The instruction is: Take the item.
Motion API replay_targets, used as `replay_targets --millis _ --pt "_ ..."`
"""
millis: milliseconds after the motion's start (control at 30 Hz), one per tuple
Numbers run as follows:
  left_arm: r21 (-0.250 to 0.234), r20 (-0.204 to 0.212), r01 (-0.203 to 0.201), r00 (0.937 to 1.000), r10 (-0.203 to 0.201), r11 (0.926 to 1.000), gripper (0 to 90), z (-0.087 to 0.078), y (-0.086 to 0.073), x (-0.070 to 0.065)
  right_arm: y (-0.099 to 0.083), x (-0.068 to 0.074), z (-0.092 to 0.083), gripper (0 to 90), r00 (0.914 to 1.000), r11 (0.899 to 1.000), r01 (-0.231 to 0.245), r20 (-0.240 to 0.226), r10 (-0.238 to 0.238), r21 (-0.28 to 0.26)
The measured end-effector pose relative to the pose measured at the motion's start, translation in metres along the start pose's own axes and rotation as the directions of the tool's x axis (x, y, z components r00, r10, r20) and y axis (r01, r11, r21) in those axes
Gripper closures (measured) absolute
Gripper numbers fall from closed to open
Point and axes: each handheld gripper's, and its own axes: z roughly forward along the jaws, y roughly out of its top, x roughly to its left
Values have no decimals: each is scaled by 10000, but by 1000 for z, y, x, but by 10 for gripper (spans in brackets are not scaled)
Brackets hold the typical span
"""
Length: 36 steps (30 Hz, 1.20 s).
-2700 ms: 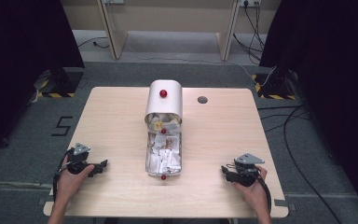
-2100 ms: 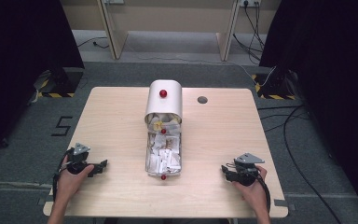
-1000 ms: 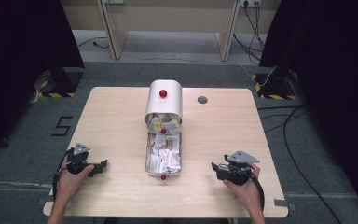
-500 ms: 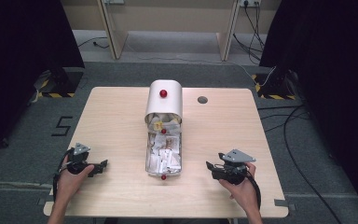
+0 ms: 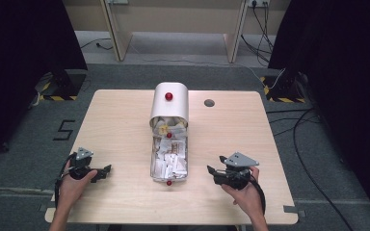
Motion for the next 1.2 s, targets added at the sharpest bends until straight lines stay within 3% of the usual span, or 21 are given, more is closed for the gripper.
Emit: replay_targets --millis 1200 --pt "0 0 1 10000 -1 10000 0 0 0 0 28 31 10 475 9926 9953 778 -890 -828 -578"
